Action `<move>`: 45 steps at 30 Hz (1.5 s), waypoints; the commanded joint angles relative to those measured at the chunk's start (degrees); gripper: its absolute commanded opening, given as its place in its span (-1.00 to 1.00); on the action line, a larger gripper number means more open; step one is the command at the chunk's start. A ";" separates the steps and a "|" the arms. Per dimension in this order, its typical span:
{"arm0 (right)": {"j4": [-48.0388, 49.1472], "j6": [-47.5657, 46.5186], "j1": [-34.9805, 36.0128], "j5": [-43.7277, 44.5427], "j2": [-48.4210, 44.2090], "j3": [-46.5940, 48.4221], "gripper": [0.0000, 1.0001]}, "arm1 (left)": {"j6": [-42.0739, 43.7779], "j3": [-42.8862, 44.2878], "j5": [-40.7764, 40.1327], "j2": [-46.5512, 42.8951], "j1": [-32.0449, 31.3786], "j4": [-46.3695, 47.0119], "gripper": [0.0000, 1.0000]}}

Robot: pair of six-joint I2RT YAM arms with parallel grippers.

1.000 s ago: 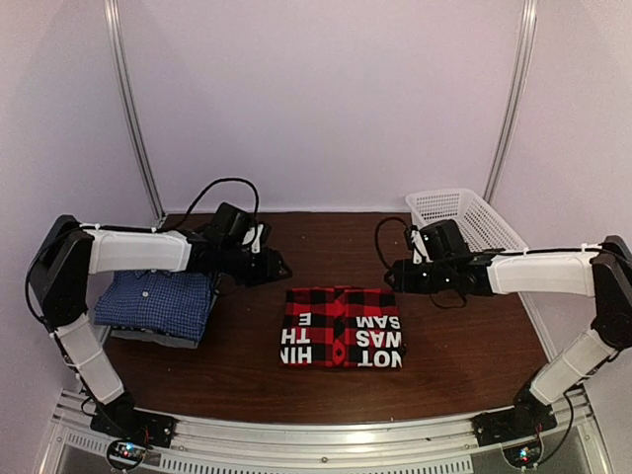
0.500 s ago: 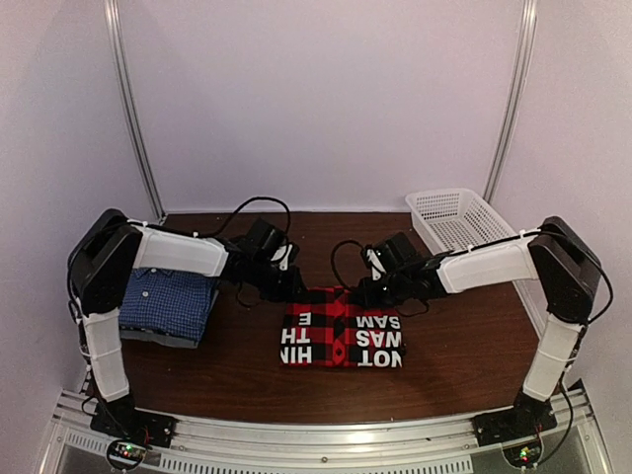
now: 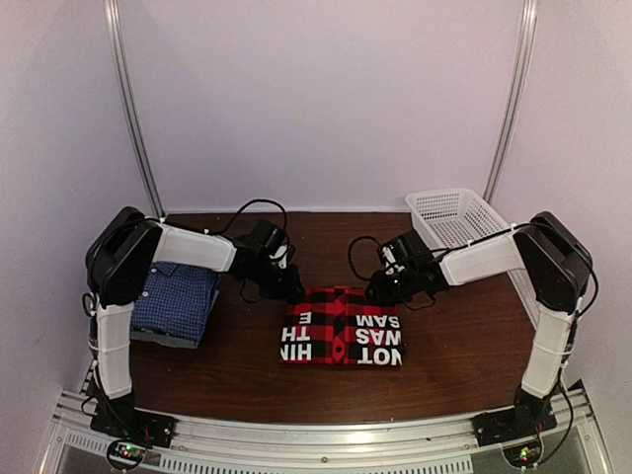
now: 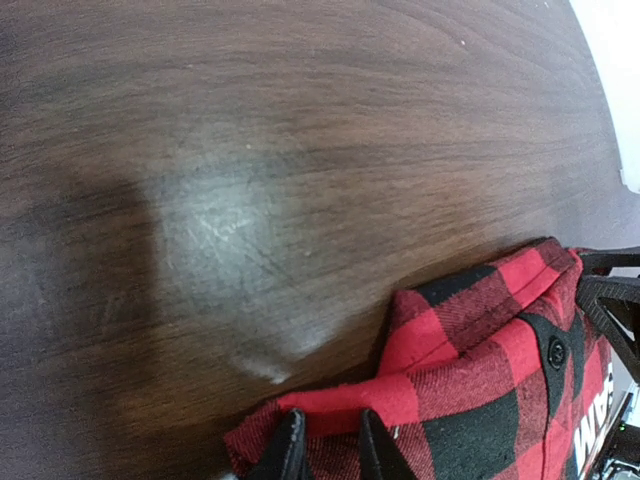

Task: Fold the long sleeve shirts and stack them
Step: Smooth out the square-folded shirt at the center of the board, then pick up the square-folded shirt from the center of the board.

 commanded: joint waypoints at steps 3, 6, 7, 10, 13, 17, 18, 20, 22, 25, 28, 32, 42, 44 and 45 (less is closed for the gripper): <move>0.83 0.71 -2.38 -1.16 -0.31 -1.81 -0.31 | 0.67 0.67 -1.53 1.87 1.31 -1.94 -0.55; -0.99 -0.48 -2.54 0.14 -2.75 -1.83 -0.30 | 1.54 1.76 -2.31 1.00 1.75 -3.81 -0.50; -1.81 -0.87 -2.52 0.61 -3.75 -1.83 -0.29 | 1.77 2.06 -2.70 0.46 1.90 -4.35 -0.47; -4.52 -1.91 -2.19 2.39 -7.67 -2.34 -0.26 | 2.60 2.83 -3.73 -1.96 2.22 -5.82 -0.32; -6.82 -2.63 -1.36 3.93 -12.32 -3.71 -0.24 | 3.04 1.38 -3.43 -5.47 2.18 -6.35 -0.16; -8.60 -2.68 1.51 5.46 -18.91 -7.06 -0.23 | 2.95 -3.69 -2.56 -11.54 1.31 -6.08 -0.06; -9.01 -2.35 2.70 5.75 -20.85 -7.95 -0.23 | 2.76 -5.23 -2.51 -13.63 0.71 -6.05 -0.03; -9.08 -1.69 4.86 5.51 -23.31 -10.50 -0.23 | 1.98 -8.76 -1.32 -16.63 -0.33 -5.01 -0.01; -9.79 -0.95 7.28 6.08 -25.01 -12.14 -0.26 | 0.72 -13.53 0.20 -19.40 -1.23 -3.47 0.01; -9.56 0.98 10.49 5.88 -26.75 -15.00 -0.31 | -1.59 -19.22 2.47 -22.70 -2.33 -0.71 0.02; -7.94 2.92 12.33 5.57 -27.66 -18.43 -0.34 | -3.25 -22.72 3.36 -24.32 -3.83 0.90 0.03; -4.74 5.03 12.65 4.51 -27.05 -22.99 -0.36 | -5.10 -25.68 4.09 -25.43 -4.77 3.34 0.03; -1.55 7.99 13.41 4.29 -27.80 -29.29 -0.39 | -6.34 -27.70 6.14 -24.09 -5.07 5.87 0.13; -2.03 8.15 13.53 4.46 -28.57 -29.43 -0.38 | -6.56 -27.72 6.97 -23.20 -5.07 6.78 0.14; -2.19 8.17 13.50 4.61 -28.85 -29.46 -0.38 | -6.76 -27.82 7.29 -22.83 -5.07 7.27 0.14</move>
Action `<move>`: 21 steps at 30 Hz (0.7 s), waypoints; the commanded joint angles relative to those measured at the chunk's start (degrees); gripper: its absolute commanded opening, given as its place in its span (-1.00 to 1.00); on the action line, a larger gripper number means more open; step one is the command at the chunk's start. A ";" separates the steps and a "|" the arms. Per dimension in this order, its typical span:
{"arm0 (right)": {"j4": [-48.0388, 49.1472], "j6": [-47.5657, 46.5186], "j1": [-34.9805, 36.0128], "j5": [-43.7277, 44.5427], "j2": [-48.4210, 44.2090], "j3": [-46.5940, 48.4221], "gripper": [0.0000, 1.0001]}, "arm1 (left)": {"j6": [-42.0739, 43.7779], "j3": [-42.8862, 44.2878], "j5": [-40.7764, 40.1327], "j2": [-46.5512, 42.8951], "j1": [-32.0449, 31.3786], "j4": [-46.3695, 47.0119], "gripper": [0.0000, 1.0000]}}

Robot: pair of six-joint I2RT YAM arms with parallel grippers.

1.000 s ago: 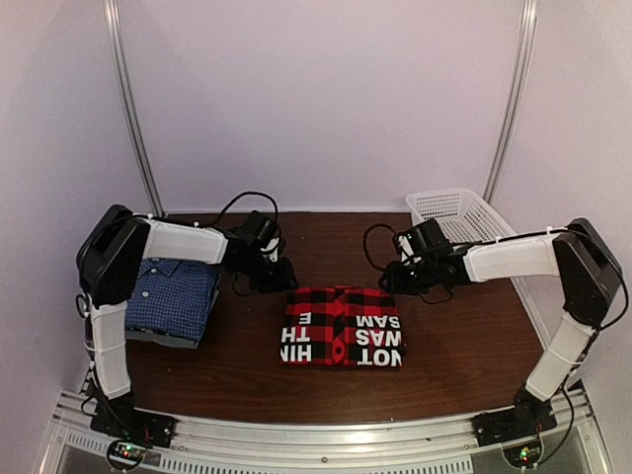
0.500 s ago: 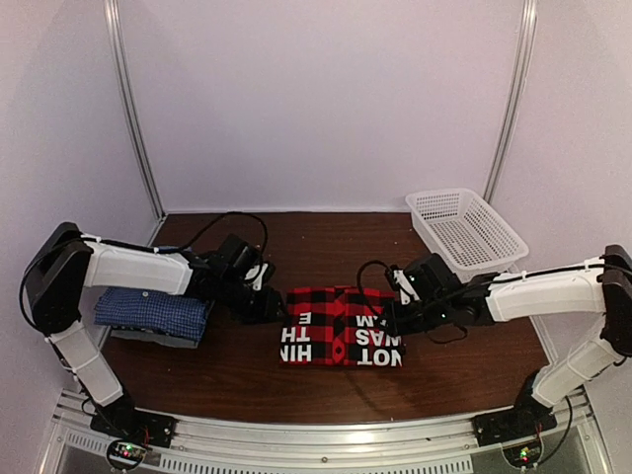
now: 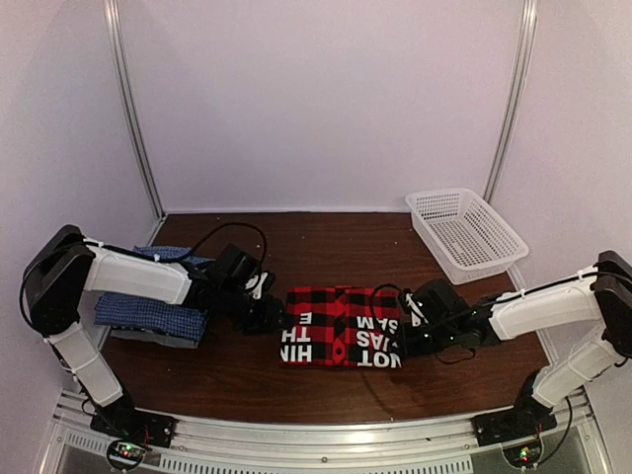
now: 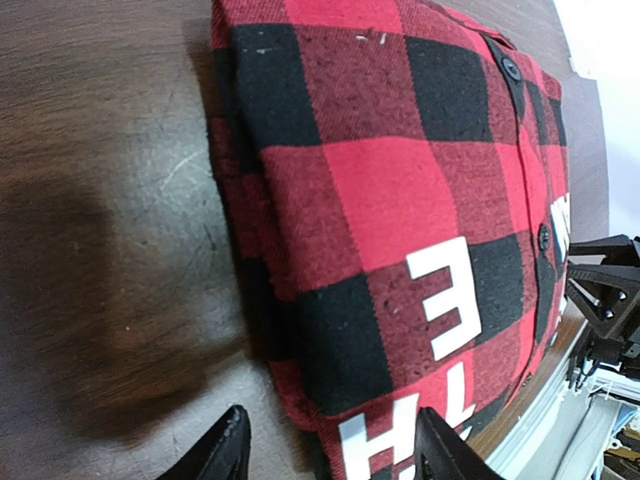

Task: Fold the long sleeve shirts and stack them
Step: Pick up the square-folded shirt from the center of the board.

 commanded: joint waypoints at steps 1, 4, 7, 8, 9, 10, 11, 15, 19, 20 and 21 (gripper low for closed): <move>-0.35 1.37 0.53 0.75 -2.29 -1.07 -0.38 | -1.15 -0.81 2.29 1.32 -0.28 4.41 0.14; -1.33 1.50 0.52 1.25 -3.41 -0.98 -0.38 | -1.42 -0.74 2.18 2.58 -0.28 4.49 0.14; -2.73 1.51 0.54 2.11 -5.07 -0.70 -0.38 | -1.70 -1.08 1.83 3.67 -0.28 4.81 0.12; -3.30 1.51 0.50 2.44 -5.62 -0.51 -0.37 | -1.88 -1.16 1.82 4.09 -0.28 4.91 0.09; -3.83 1.51 0.54 2.78 -6.13 -0.35 -0.38 | -2.01 -1.16 1.62 4.49 -0.36 4.98 0.08; -4.30 1.51 0.52 3.14 -6.72 -0.11 -0.37 | -2.18 -1.27 1.40 4.96 -0.43 5.10 0.06; -4.83 1.47 0.53 3.50 -7.12 0.03 -0.37 | -2.31 -1.31 1.35 5.63 -0.52 5.28 0.04; -6.67 1.26 0.54 4.18 -8.52 0.88 -0.36 | -3.43 -1.13 1.25 7.43 -1.35 6.23 -0.04; -7.94 1.19 0.54 5.20 -9.56 1.48 -0.35 | -4.68 -0.94 0.97 9.05 -2.30 7.51 -0.19; -8.23 1.16 0.54 5.41 -9.71 1.69 -0.35 | -5.02 -1.01 0.89 9.32 -2.46 7.91 -0.26; -8.49 1.16 0.52 5.75 -9.83 1.89 -0.35 | -5.48 -1.06 0.84 9.59 -2.55 8.02 -0.33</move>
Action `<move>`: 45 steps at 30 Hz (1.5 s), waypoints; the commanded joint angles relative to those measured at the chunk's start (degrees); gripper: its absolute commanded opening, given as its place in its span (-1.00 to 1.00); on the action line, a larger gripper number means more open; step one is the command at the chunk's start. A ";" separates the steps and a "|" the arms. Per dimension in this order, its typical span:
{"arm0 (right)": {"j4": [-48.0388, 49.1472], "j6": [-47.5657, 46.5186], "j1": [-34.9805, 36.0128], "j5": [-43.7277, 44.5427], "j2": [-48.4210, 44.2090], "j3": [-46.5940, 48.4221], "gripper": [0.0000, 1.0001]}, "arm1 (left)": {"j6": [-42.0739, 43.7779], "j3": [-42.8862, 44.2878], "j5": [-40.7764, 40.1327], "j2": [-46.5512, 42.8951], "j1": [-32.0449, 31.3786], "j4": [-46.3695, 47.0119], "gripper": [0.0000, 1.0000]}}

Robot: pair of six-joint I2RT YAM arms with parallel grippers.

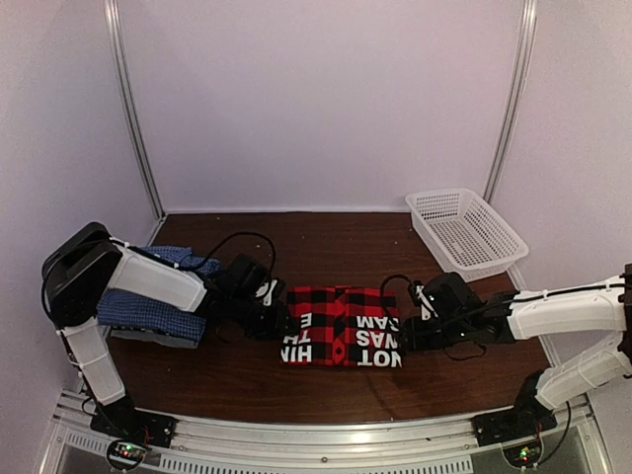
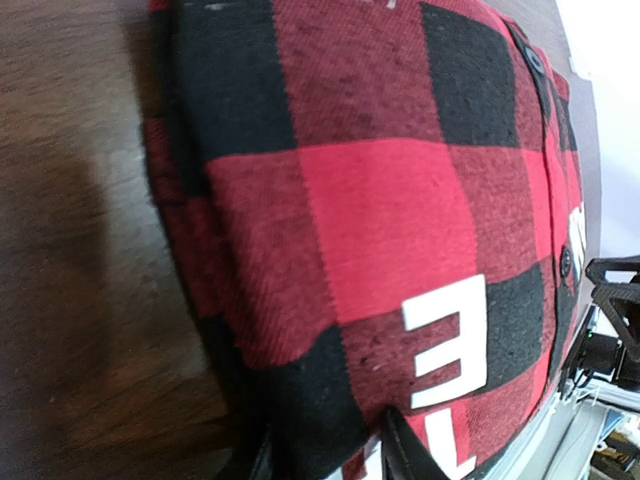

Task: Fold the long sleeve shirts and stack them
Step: Pick up the square-folded shirt from the center of the board, then turn over the square-folded shirt at the center of the board.

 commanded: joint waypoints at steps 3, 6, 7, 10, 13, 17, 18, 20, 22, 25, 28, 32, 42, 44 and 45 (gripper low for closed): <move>-2.66 0.12 0.41 3.58 -1.79 2.47 -0.34 | -2.77 -0.75 -0.98 3.25 -1.16 1.24 -0.63; -3.11 -0.26 0.41 4.41 -1.35 3.50 -0.34 | -2.90 -0.36 -1.64 2.48 -1.17 1.35 -0.97; -3.26 -0.34 0.41 4.56 -1.12 3.85 -0.34 | -2.89 -0.16 -1.84 2.08 -1.17 1.19 -1.00; -3.22 -0.67 0.44 4.79 -0.47 4.98 -0.34 | -1.90 0.88 -3.16 0.09 -1.17 -1.20 -1.00; -3.26 -1.15 0.39 4.72 0.34 6.13 -0.34 | -0.41 2.14 -4.48 -2.01 -1.17 -5.06 -1.00; -2.30 -1.84 0.50 3.83 2.37 8.20 -0.34 | 1.82 3.48 -6.44 -5.26 -1.17 -10.35 -1.00; -1.94 -2.07 0.64 3.63 3.17 8.92 -0.34 | 2.36 3.93 -7.02 -6.08 -1.10 -12.06 -1.00; -1.07 -2.33 1.07 3.25 5.12 10.72 -0.34 | 4.00 4.85 -8.19 -7.75 -1.08 -15.06 -1.00; -0.37 -2.68 1.86 3.20 7.68 13.10 -0.34 | 5.53 5.86 -9.15 -9.36 -0.89 -18.14 -1.00; 0.62 -3.10 3.04 2.93 12.47 16.88 -0.35 | 7.78 6.78 -9.81 -11.85 0.03 -22.13 -1.00; 1.16 -3.31 4.17 2.67 17.67 20.85 -0.39 | 10.05 7.13 -9.32 -14.72 1.71 -25.04 -1.00; 2.20 -3.28 5.10 2.18 24.28 25.38 -0.44 | 12.74 8.15 -9.02 -17.54 3.69 -29.33 -1.00; 4.10 -2.74 9.37 0.02 38.90 37.76 -0.51 | 17.55 13.40 -7.58 -22.61 8.14 -35.23 -1.00; 5.08 -2.32 9.93 -1.30 41.74 40.74 -0.51 | 18.85 15.62 -6.80 -22.65 8.45 -36.06 -1.00; 5.52 -2.07 10.18 -2.21 43.42 42.57 -0.52 | 19.18 16.89 -6.51 -22.38 8.47 -36.53 -1.00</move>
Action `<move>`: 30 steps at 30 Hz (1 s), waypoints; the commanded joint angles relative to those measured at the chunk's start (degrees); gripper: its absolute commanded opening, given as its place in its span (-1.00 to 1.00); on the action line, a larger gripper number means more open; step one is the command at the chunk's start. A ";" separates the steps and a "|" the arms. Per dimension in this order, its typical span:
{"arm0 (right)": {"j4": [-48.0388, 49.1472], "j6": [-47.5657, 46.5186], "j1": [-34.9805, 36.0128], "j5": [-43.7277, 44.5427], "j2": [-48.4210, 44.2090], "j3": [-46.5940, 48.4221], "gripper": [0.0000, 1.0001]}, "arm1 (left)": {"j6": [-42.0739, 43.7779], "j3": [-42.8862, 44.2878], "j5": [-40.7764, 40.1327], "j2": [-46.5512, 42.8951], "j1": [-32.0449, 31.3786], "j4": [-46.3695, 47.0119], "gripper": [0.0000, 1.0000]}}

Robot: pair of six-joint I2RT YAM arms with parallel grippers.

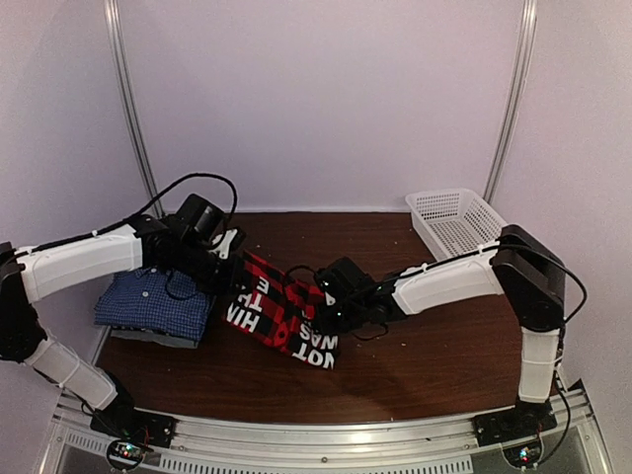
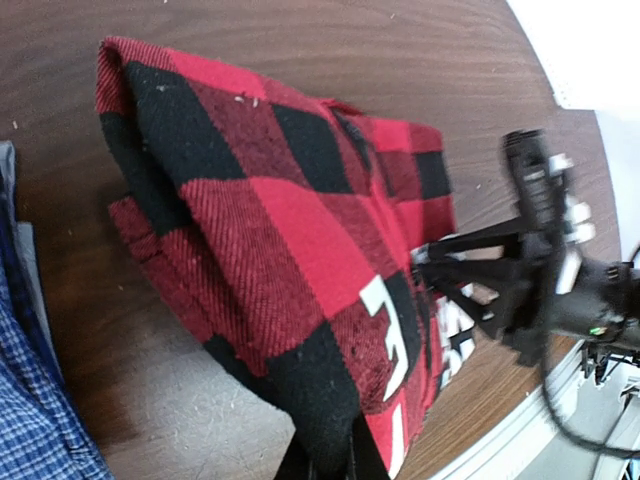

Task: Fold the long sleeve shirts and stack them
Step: Turn over the square-folded shirt at the center of the board.

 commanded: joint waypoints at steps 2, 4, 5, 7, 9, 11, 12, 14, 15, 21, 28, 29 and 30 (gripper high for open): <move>3.81 1.34 2.26 -4.28 7.51 9.64 -0.53 | 4.15 8.11 2.45 -0.73 0.74 -1.12 -1.00; 4.68 2.00 3.17 -6.04 10.74 14.63 -0.52 | 4.57 12.36 3.72 0.30 0.72 -1.12 -1.00; 4.94 2.15 3.72 -6.40 12.50 17.15 -0.52 | 4.72 13.51 4.78 1.09 0.73 -1.12 -1.00; 5.41 2.58 4.40 -8.06 15.87 22.59 -0.52 | 4.72 17.06 7.06 2.76 0.67 -1.03 -1.00; 8.28 3.82 4.60 -10.17 18.93 25.89 -0.52 | 4.37 18.42 8.43 4.29 0.42 0.37 -1.00; 9.75 4.63 4.50 -11.62 21.09 28.37 -0.51 | 3.75 18.68 9.41 5.22 0.29 2.03 -1.00; 10.18 4.94 4.44 -11.85 21.76 29.26 -0.51 | 3.46 18.49 9.66 5.59 0.20 2.91 -1.00; 11.50 5.59 4.26 -12.92 22.77 29.21 -0.51 | 3.07 17.58 9.81 6.41 0.20 4.62 -1.00; 12.30 5.94 4.15 -13.56 22.97 28.85 -0.50 | 2.89 17.20 10.19 7.00 0.19 5.18 -1.00; 16.42 6.48 3.32 -14.58 21.73 23.67 -0.47 | 2.00 15.04 11.42 8.33 -0.07 8.02 -1.00; 21.61 7.64 1.96 -14.30 17.27 16.20 -0.46 | 1.90 14.43 11.20 8.05 -0.16 8.06 -1.00; 22.74 7.85 1.78 -14.31 16.26 14.66 -0.45 | 2.03 14.36 11.22 8.05 -0.24 8.10 -1.00; 23.82 7.99 1.57 -14.30 15.24 13.15 -0.44 | 2.06 14.26 11.24 8.09 -0.31 8.05 -1.00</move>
